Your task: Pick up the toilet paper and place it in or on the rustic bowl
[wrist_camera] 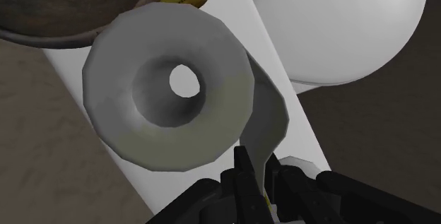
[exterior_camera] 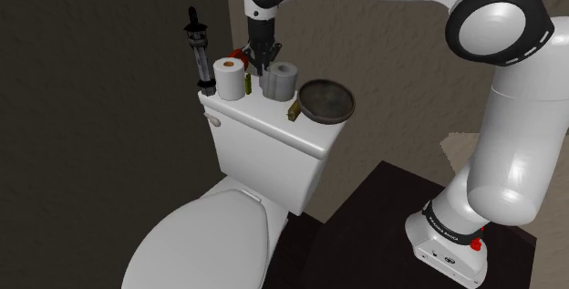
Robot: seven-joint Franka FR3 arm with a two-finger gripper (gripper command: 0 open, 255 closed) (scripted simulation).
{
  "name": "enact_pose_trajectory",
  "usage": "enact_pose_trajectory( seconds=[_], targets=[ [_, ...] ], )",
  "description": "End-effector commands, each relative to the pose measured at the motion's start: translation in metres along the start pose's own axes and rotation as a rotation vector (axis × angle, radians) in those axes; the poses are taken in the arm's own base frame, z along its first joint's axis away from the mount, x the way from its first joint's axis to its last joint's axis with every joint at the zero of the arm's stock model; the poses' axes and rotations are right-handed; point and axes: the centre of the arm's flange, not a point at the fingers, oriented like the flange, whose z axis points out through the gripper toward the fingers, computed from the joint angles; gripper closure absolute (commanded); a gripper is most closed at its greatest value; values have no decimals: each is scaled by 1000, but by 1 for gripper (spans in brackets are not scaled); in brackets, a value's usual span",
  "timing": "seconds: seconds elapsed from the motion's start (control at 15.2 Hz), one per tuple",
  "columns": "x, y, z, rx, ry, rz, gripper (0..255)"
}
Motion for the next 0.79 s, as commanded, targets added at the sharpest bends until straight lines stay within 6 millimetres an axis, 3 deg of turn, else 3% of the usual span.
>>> enact_pose_trajectory(
  seconds=[0.0, 0.73],
  targets=[
    [0, 0, -11, 0, 0, 0, 255],
    [-1, 0, -69, 0, 0, 0, 255]
  ],
)
